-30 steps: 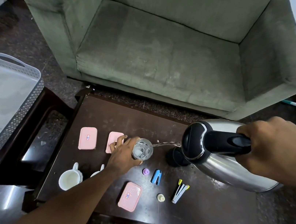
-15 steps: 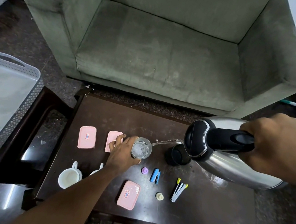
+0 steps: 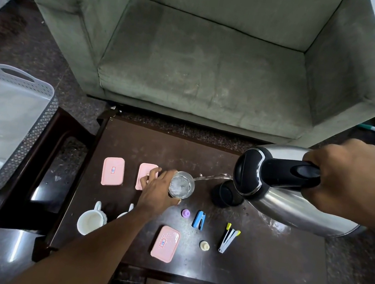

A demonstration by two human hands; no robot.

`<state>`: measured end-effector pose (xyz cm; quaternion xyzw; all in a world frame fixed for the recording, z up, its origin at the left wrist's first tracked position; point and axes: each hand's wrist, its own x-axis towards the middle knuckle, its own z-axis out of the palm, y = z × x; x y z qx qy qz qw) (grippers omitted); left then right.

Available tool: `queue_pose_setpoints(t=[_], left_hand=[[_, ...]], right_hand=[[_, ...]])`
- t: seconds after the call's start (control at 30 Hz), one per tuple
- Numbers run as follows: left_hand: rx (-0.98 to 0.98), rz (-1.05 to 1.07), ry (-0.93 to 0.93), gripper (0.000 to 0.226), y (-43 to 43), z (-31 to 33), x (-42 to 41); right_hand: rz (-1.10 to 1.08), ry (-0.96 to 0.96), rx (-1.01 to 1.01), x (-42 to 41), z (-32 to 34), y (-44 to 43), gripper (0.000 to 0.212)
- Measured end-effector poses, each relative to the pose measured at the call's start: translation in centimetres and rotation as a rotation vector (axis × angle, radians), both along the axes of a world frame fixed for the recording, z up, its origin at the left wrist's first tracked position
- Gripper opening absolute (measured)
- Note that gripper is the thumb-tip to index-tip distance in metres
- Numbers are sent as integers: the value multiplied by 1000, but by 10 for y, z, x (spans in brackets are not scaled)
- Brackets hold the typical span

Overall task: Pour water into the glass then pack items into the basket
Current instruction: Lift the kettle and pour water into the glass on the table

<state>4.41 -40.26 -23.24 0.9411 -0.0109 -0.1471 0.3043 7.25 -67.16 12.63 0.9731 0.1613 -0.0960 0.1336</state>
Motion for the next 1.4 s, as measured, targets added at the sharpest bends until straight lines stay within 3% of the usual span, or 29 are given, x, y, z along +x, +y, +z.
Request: queue_pose_setpoints(t=[0.7,0.93,1.13,1.2,1.27,1.33,1.4], left_hand=[[35,-10,4,83,0,-7,1],[28,-19,1,85,1,-8,2],[-51,5,-52,106,6,11,-1],[-146,56,-162,98,8,25,-7],[-315,111,-241,75,8,41,-15],[-511,136,-219,44,7,57,-22],[-702,142,-92,32,6,75,-24]], right_hand=[[-67,109,9,-12,-26,18,20],[-177,146,143,-18,-53,16,18],[-286,126,336,-29,-73,11,25],[-353,116,427,-35,-77,11,28],[-438,103,506,-41,-81,11,27],[-491,85,587,-45,-86,14,24],[-528,75,678,-50,-89,19,22]])
